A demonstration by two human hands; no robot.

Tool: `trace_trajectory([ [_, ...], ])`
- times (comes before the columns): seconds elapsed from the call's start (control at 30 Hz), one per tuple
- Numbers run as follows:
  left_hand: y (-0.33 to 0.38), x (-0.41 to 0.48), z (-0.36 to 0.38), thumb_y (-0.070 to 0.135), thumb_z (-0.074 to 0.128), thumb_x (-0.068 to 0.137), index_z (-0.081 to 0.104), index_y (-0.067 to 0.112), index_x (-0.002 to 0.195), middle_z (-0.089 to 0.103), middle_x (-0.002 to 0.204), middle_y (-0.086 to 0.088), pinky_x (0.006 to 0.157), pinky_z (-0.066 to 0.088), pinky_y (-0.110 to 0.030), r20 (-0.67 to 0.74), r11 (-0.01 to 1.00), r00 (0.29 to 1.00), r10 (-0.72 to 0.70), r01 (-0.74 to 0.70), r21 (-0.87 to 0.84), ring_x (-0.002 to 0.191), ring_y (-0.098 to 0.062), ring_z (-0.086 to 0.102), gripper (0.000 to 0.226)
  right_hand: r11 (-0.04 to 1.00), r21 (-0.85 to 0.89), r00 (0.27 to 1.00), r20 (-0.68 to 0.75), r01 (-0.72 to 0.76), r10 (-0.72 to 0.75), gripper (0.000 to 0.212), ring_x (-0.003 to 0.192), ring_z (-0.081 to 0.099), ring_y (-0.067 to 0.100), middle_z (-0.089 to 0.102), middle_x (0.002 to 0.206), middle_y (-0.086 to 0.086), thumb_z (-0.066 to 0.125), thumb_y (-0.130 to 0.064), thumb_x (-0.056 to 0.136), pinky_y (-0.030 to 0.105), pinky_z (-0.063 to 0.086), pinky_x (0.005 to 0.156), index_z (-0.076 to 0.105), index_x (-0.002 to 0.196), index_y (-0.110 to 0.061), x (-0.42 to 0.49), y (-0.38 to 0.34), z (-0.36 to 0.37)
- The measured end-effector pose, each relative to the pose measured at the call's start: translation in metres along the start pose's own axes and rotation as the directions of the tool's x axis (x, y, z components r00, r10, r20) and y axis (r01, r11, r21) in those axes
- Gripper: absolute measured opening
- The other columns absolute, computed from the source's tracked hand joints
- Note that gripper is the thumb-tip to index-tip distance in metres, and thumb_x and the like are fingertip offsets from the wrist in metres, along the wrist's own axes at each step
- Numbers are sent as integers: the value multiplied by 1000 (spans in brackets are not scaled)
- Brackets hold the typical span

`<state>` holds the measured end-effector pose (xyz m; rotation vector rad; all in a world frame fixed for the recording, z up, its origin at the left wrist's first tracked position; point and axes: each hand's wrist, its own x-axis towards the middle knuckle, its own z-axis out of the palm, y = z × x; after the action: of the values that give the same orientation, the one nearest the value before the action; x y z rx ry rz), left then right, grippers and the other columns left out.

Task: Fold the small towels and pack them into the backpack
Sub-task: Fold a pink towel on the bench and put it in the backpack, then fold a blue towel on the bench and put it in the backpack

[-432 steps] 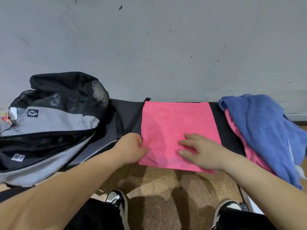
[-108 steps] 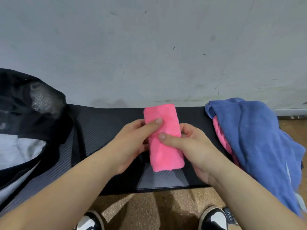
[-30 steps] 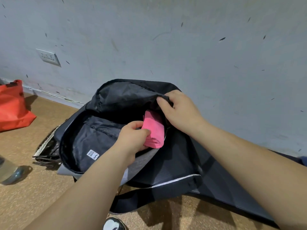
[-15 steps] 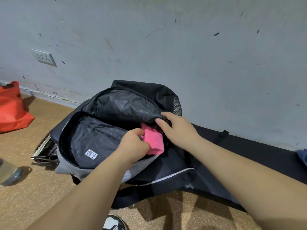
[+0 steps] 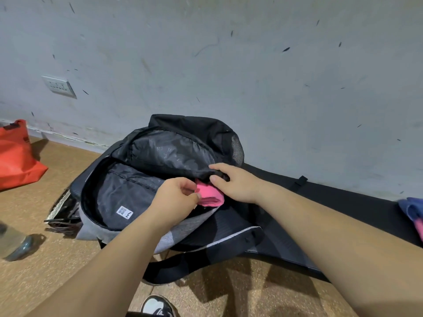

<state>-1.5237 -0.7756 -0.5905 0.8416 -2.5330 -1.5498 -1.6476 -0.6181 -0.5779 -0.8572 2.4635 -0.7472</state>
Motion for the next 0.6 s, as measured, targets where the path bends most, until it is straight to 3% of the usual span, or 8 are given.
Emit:
trace_trajectory([
  [0.07,9,-10,0,20,77,92,77,21,98,79,86,-1,73,61,-30,5,1000,1000,26,-26,-2,82,-15,75,5,999,29,995,-87,43,-41,54,144,45,15,49,157,-3,55,-44,102,32,33,121,45,154,-30,-14,-2,-9],
  [0.13,21,-22,5,17,77,93,76,18,93,79,82,-4,63,61,-27,39,999,999,36,-34,-32,71,-11,74,2,998,39,983,-180,39,-32,52,142,47,14,52,154,-5,56,-43,101,32,36,119,50,150,-29,-34,-5,-20],
  [0.2,35,-33,15,12,77,93,76,12,92,78,77,-7,54,56,-24,88,997,995,47,-41,-70,60,-10,68,2,999,42,979,-204,-1,10,41,131,55,11,61,142,-8,57,-40,101,28,40,110,60,140,-27,-59,-5,-33],
  [0.33,66,-53,48,11,75,94,75,7,98,73,79,-10,58,59,-28,187,993,976,109,-96,-73,63,-14,67,5,996,56,982,-170,-74,82,24,89,67,11,75,98,-9,58,-42,100,32,54,85,75,102,-24,-118,14,-55],
  [0.47,106,-75,93,17,76,93,77,14,96,78,86,-12,71,65,-37,286,984,942,174,-153,-94,70,-13,72,4,984,102,959,-231,-146,167,26,86,68,11,75,91,-7,59,-45,99,33,56,82,74,95,-24,-172,53,-75],
  [0.6,142,-96,148,22,74,95,77,20,97,79,92,-6,71,64,-32,378,967,891,253,-224,-121,72,-9,75,5,950,223,915,-293,-218,278,33,74,59,11,67,80,-4,60,-41,99,30,48,72,73,94,-11,-217,99,-101],
])
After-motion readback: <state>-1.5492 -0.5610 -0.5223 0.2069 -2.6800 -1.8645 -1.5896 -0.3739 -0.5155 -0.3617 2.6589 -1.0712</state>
